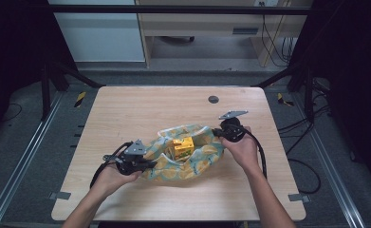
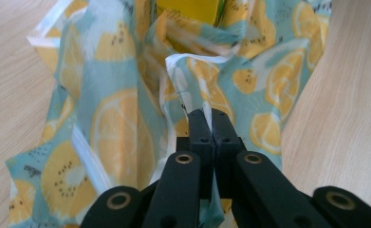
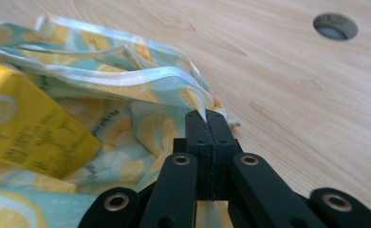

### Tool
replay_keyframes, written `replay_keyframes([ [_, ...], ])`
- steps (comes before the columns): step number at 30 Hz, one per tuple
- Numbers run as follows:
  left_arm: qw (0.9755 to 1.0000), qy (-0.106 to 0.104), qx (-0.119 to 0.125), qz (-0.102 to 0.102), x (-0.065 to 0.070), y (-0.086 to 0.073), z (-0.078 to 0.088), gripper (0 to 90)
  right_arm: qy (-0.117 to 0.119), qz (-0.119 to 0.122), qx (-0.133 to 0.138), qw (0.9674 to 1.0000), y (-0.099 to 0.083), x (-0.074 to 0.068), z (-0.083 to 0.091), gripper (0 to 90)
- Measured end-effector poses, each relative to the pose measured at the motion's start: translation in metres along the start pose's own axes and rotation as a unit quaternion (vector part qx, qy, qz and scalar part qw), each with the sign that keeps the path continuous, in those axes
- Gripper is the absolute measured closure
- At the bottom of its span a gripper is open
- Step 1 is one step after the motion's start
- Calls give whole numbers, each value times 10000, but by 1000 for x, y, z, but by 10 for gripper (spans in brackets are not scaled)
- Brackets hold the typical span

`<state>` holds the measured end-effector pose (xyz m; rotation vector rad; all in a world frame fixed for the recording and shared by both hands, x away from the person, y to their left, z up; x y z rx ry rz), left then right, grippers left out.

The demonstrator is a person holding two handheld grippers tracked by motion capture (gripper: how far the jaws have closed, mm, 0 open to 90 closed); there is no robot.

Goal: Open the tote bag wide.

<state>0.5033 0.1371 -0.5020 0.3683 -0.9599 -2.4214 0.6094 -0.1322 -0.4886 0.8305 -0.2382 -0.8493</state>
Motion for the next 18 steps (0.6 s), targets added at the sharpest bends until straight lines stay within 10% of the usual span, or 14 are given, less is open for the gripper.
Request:
replay_keyframes([
  [18,9996,-61,-261,2,5,-24,-11,900,-25,-234,-189,9995,-28,17,-14,900],
])
Point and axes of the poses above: each handheld gripper's, and its own axes: z roughly backward along the jaws, y roughly out of its top, x roughly to its right, the point moved 8 cm from there along -z, roughly forward along the jaws, and after that the axes turned 7 degrees about y, right-handed, at the moved point
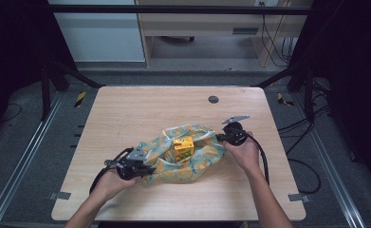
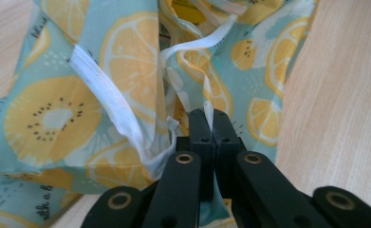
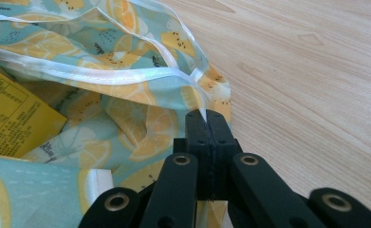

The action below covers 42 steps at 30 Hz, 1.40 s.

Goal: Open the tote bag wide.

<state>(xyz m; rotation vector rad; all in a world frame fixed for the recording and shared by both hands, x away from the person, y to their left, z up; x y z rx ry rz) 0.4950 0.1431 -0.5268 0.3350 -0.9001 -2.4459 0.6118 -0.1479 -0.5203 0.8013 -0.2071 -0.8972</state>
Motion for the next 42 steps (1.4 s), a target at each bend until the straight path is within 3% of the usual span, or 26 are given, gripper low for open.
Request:
replay_keyframes([
  [5,10000,-26,15,-2,3,-2,2,900,51,21,66,10000,-4,-2,1,900],
  [20,9998,62,-6,185,-4,-8,1,900,-17,-32,-191,9998,-12,0,-8,900],
  [42,9996,-85,-257,63,2,-16,-1,897,-70,20,-278,9996,-12,1,-1,866],
])
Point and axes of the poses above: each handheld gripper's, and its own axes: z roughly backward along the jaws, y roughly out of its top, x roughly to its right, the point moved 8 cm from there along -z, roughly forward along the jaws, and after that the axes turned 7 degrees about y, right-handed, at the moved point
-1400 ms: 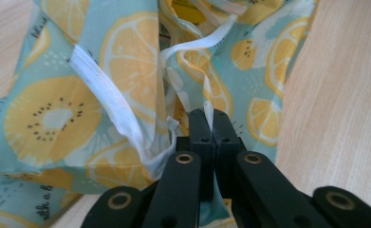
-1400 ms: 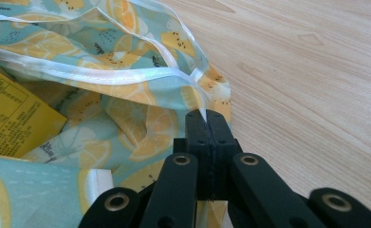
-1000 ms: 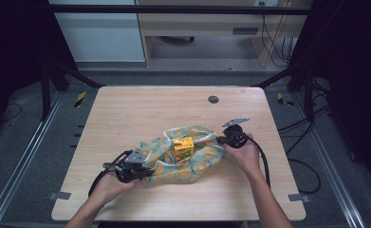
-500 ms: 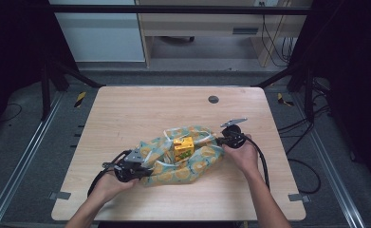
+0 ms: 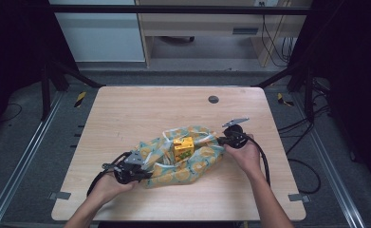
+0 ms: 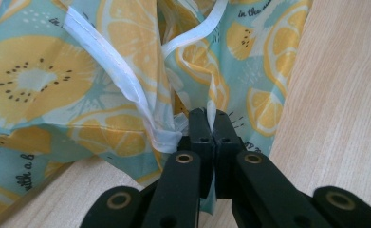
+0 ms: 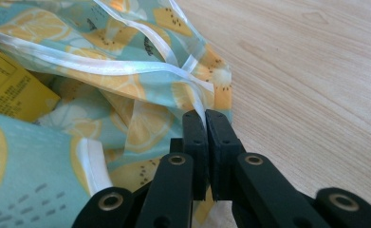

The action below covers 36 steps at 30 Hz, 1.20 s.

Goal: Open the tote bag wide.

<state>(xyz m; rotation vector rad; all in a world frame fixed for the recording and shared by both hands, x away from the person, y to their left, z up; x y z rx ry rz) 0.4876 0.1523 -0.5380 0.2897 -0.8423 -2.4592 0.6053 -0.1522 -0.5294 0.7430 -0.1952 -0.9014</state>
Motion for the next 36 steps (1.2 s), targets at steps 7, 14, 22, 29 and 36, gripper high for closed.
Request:
replay_keyframes([
  [7,10000,16,-26,-30,0,-1,0,892,-6,-18,-28,10000,-2,2,-4,833],
  [14,9999,100,133,-35,-2,2,2,790,-150,-27,219,9996,5,3,5,640],
  [22,9985,270,483,-49,-3,15,16,580,-326,-175,654,9972,15,5,29,359],
  [29,9972,384,647,-17,-3,21,25,404,-324,50,953,9949,29,-6,54,201],
  [36,9951,496,857,-28,-3,32,37,279,-187,266,1127,9931,45,-24,72,135],
])
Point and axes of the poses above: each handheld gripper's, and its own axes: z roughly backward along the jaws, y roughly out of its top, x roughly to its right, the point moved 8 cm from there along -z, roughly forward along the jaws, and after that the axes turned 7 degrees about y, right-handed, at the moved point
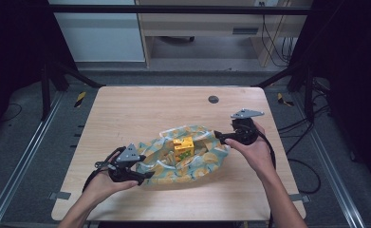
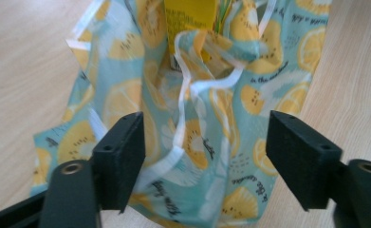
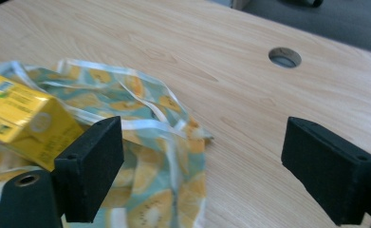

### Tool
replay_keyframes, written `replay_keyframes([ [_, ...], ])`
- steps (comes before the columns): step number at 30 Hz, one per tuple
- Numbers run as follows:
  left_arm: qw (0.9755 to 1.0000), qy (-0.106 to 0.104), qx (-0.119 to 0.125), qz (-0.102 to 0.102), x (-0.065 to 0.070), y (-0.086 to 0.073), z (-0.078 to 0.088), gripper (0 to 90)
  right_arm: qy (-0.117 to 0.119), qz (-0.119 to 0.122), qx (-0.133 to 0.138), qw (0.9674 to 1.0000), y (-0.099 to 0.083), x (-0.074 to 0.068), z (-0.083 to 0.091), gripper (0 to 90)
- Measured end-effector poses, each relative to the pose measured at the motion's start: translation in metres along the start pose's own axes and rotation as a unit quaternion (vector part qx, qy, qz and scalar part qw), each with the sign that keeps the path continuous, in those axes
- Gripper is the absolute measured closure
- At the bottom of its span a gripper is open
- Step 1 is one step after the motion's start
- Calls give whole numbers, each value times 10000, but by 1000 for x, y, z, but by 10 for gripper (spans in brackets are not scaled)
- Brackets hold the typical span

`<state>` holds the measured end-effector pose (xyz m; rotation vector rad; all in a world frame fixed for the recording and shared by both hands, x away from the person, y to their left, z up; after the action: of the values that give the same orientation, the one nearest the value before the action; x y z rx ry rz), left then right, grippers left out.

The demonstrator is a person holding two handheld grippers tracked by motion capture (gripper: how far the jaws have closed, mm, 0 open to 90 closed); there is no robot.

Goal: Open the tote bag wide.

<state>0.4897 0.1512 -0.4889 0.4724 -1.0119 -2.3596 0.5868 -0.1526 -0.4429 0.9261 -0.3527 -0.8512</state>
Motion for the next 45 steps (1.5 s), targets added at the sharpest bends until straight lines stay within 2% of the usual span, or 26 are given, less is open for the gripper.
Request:
replay_keyframes([
  [4,9999,134,79,32,-7,6,5,246,120,159,-1,9998,3,-14,6,126],
  [8,9994,257,119,204,-16,12,10,224,200,306,-54,9993,3,-28,12,136],
  [16,9986,486,-28,188,-32,25,15,205,439,456,-82,9980,-4,-53,21,161],
  [19,9984,524,-94,169,-36,29,13,204,480,545,-132,9973,-9,-58,22,169],
  [21,9981,550,-112,235,-39,32,12,204,491,550,-172,9971,-12,-61,21,169],
  [26,9981,578,-95,197,-41,34,10,218,592,644,-318,9957,-21,-68,18,170],
  [31,9981,584,-188,104,-43,39,0,226,671,688,-396,9946,-29,-76,7,171],
  [35,9981,568,-238,39,-43,43,-12,230,822,844,-528,9916,-39,-91,-4,166],
  [39,9976,590,-355,-70,-45,45,-28,237,738,1113,-706,9885,-50,-97,-14,151],
  [41,9976,575,-379,-88,-45,45,-33,236,578,1319,-776,9865,-54,-95,-18,158],
  [42,9973,589,-428,-46,-47,43,-41,232,554,1360,-776,9861,-56,-94,-19,158],
  [45,9977,540,-402,-5,-47,44,-48,234,675,1309,-773,9861,-60,-96,-21,156],
])
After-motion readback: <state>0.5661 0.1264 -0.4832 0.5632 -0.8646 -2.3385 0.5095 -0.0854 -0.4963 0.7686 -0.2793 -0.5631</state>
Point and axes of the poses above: each handheld gripper's, and its own axes: z roughly backward along the jaws, y roughly out of its top, x roughly to its right, the point moved 8 cm from there along -z, roughly forward along the jaws, and after that the axes turned 7 degrees about y, right-handed, at the moved point
